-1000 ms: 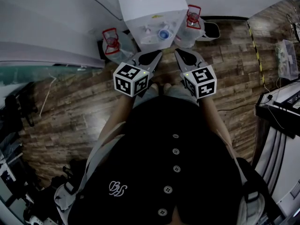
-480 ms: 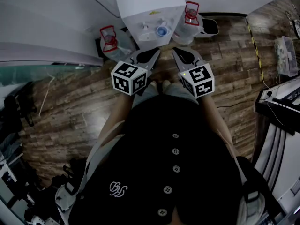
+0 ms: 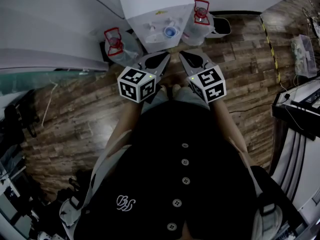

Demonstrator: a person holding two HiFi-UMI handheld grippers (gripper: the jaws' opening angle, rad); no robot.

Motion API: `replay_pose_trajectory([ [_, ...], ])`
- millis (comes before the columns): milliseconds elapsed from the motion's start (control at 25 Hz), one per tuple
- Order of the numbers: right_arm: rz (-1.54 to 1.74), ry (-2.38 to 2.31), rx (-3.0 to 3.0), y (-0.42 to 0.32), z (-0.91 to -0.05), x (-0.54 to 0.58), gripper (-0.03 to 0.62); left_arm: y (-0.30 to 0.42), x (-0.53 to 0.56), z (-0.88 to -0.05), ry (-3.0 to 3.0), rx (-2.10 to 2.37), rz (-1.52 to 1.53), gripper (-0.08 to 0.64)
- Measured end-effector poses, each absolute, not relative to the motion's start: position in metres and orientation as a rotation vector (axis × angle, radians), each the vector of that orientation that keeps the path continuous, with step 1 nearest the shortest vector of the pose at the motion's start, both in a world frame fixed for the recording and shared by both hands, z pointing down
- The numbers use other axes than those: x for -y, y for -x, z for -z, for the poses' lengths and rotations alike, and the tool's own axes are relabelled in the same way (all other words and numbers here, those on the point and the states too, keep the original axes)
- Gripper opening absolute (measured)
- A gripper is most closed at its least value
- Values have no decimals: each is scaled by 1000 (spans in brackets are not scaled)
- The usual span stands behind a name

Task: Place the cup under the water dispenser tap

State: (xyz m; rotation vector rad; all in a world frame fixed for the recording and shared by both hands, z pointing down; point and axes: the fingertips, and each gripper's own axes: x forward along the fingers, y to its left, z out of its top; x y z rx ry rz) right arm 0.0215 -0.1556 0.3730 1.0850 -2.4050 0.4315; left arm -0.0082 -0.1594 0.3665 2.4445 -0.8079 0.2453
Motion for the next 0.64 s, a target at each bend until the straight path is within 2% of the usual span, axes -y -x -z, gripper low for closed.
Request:
replay_pose_trajectory([
  [640, -433, -1088, 2401, -21, -375, 153, 0, 7, 154, -370, -2439, 795, -272, -2],
])
